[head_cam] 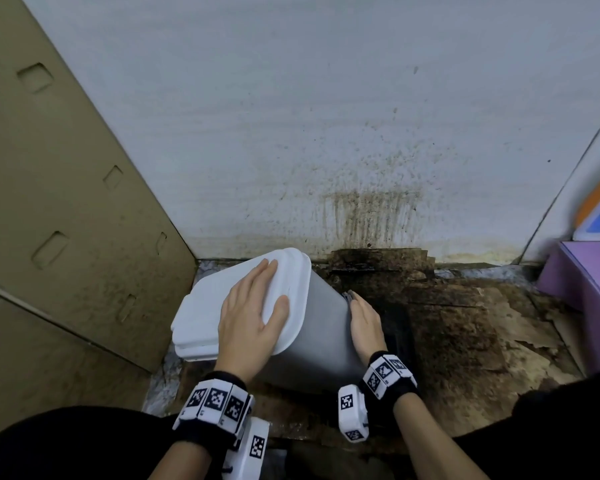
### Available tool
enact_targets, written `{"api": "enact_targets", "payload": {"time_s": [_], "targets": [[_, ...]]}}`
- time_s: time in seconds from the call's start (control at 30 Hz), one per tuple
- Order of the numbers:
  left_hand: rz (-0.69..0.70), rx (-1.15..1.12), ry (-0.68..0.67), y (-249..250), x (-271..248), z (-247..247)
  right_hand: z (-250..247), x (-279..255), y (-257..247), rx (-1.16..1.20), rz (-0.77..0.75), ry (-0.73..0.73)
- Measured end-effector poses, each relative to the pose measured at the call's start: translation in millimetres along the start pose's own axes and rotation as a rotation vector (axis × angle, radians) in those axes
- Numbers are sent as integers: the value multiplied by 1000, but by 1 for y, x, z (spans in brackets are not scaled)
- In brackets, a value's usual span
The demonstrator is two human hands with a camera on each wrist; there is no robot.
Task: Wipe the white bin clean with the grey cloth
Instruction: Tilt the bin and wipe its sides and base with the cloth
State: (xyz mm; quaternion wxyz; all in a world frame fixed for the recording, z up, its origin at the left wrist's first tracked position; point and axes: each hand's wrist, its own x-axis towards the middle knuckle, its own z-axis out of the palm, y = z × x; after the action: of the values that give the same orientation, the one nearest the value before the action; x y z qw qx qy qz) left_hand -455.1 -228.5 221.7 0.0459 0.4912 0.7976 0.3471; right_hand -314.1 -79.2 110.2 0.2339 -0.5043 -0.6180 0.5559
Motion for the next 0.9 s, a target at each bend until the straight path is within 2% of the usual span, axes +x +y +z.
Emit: {"api": "enact_targets", "payload": {"time_s": [0.17,0.3,0.47,0.6,0.7,0.9], "targets": [[-5,-5,6,-5,3,-3,23,-25,-44,91,-154,16],[-4,-1,19,-8,7,-1,48,-64,-87,16,-309,-17],[-25,-26,27,-12,9,-3,59,-71,-59,-15,-448,73],[-42,-36,21,-14,11,-5,49,-55,-11,-50,-309,168],[-58,-49,24,-16,13,-8,36,-49,21,-148,-143,144],[-65,-60,25,-13,15,-9,34,-45,19,-139,-58,117]]}}
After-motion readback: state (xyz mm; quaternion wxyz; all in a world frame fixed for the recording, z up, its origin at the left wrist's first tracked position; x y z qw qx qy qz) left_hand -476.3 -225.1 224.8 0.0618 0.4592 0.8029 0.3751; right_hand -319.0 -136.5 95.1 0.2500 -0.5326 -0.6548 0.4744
